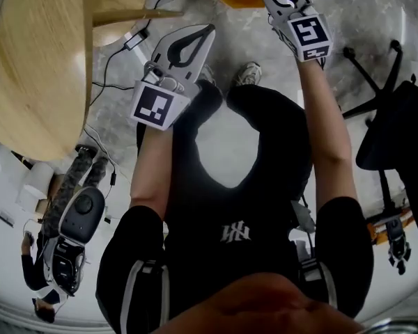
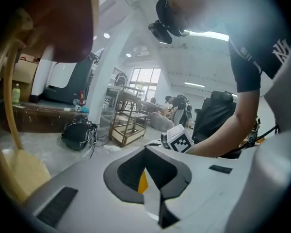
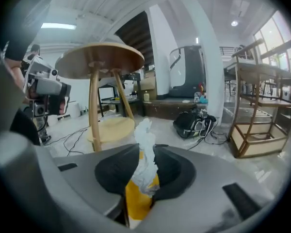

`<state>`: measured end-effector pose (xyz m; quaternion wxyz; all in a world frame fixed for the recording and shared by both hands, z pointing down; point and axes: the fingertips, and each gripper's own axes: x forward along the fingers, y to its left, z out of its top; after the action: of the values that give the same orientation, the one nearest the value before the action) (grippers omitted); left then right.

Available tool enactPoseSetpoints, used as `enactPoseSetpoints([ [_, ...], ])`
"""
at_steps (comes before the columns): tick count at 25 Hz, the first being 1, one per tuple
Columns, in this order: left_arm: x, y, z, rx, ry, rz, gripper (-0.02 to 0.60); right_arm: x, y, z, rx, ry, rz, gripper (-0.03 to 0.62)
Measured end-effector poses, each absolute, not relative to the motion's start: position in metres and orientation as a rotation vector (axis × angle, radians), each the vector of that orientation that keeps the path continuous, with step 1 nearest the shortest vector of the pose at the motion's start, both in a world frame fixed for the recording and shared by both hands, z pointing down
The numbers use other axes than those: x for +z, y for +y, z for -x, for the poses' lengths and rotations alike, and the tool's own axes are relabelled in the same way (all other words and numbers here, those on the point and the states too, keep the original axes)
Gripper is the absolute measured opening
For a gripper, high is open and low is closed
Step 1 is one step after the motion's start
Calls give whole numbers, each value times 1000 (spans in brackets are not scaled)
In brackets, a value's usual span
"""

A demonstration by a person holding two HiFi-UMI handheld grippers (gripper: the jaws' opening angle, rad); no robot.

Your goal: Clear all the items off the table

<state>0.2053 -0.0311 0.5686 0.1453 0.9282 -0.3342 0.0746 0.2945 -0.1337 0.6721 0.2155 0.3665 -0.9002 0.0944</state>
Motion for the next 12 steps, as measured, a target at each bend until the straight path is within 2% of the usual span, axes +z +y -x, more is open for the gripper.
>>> enactPoseSetpoints([
  [7, 508, 3, -187, 129, -980, -2773, 12, 630, -111, -293, 138, -2426, -1044, 98],
  [8, 507, 4, -183, 128, -986, -2776, 12, 633, -114, -291, 142, -2423, -1050, 115],
  [10, 508, 5, -177, 132, -999, -2773, 14, 640, -117, -288, 177, -2420, -1059, 222],
  [12, 507, 13, -173, 140, -998, -2767, 12, 644, -111, -287, 213, -2412, -1065, 244],
])
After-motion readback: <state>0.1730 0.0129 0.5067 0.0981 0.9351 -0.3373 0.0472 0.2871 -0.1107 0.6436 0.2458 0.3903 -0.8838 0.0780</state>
